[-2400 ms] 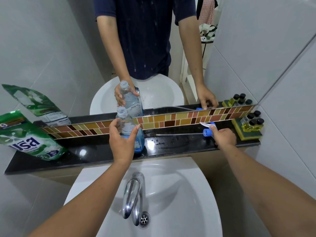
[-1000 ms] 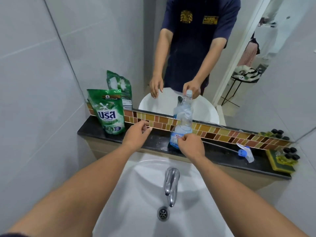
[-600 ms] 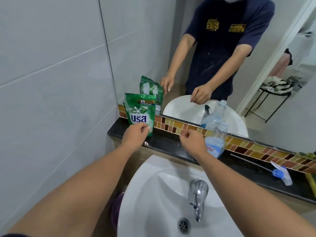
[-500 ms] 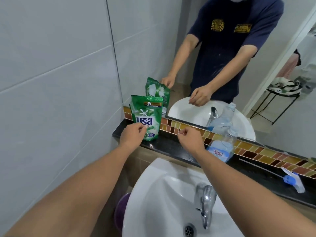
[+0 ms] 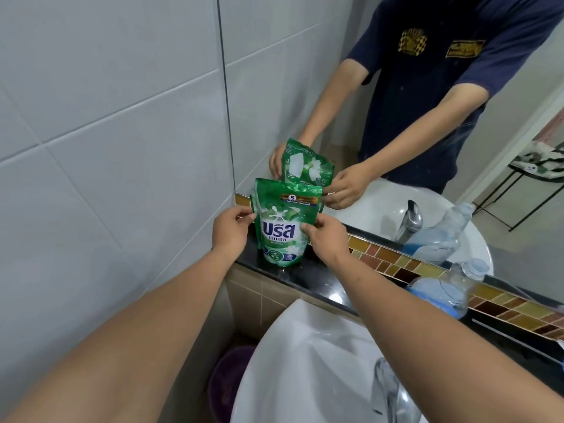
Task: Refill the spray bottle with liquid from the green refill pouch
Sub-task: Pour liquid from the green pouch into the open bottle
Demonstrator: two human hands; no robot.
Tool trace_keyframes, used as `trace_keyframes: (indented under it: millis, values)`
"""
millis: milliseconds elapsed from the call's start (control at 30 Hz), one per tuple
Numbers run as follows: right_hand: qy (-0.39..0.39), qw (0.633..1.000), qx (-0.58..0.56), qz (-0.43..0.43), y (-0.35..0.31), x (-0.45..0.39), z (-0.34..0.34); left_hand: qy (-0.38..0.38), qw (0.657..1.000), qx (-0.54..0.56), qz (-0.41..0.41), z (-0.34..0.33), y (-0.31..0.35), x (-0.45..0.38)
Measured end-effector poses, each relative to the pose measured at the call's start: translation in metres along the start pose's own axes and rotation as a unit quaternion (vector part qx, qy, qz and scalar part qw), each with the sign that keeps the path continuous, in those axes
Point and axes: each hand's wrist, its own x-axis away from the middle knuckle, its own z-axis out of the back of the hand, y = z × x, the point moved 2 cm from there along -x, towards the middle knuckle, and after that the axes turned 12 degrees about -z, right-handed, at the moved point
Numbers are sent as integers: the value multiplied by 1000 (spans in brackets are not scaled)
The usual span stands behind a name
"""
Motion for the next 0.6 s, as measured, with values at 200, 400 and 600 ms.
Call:
trace_keyframes:
  millis: [200,400,600]
  values:
    - [16,999,-36,9,6,10,6,6,1000,24,-8,-5,4,12]
    - [66,992,-104,14,13,51,40,-18,997,61,-44,-18,45,34]
    - [167,977,-125,45,32,110,107,-71,987,120,-79,-44,106,84]
